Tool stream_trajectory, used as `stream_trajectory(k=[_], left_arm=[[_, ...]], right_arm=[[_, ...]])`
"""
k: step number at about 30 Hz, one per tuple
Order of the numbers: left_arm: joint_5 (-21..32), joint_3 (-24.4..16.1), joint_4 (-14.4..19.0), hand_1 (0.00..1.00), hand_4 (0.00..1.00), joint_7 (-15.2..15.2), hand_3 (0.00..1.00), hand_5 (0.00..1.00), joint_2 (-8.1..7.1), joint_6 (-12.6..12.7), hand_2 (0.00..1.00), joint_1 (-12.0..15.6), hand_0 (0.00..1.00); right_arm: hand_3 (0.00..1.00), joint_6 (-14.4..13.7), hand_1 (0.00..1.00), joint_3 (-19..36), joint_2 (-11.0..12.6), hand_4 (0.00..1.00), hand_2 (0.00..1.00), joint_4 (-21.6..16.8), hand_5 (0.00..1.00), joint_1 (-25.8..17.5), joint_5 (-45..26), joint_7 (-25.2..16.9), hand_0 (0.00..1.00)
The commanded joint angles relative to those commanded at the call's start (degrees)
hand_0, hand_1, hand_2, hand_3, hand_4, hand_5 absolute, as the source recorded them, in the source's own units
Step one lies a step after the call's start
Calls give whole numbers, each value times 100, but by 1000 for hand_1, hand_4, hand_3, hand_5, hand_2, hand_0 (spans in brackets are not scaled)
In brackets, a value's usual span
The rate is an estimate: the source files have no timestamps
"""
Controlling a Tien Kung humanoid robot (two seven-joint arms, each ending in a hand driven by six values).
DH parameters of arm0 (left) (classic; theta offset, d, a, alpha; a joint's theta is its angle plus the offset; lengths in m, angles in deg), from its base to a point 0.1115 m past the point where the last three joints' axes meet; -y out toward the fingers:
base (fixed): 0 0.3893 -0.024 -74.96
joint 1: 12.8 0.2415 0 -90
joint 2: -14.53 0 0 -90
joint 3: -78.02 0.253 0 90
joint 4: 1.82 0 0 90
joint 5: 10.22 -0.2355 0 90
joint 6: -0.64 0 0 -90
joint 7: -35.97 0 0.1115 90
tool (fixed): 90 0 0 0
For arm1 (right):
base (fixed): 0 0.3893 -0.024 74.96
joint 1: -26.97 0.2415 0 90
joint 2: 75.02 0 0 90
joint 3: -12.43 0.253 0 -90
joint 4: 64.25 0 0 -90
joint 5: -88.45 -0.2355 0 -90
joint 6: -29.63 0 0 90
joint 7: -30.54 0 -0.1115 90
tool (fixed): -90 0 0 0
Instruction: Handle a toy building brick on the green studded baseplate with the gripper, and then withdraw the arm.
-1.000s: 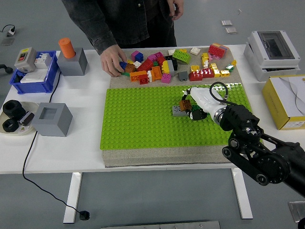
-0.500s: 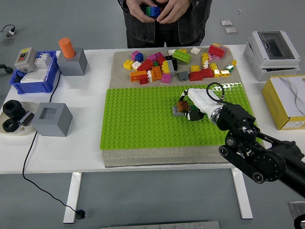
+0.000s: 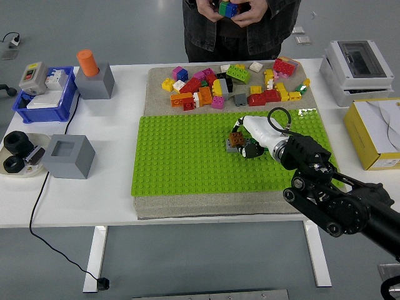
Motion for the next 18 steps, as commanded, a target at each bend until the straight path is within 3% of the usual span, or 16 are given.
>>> stream_trajectory(k=[18], left_arm=[[-1, -29, 0, 640, 692, -4, 630, 244, 17, 5, 616, -28, 656]], right_arm=[[594, -26, 790, -24, -122, 644, 832, 233, 94, 90, -25, -22, 766]])
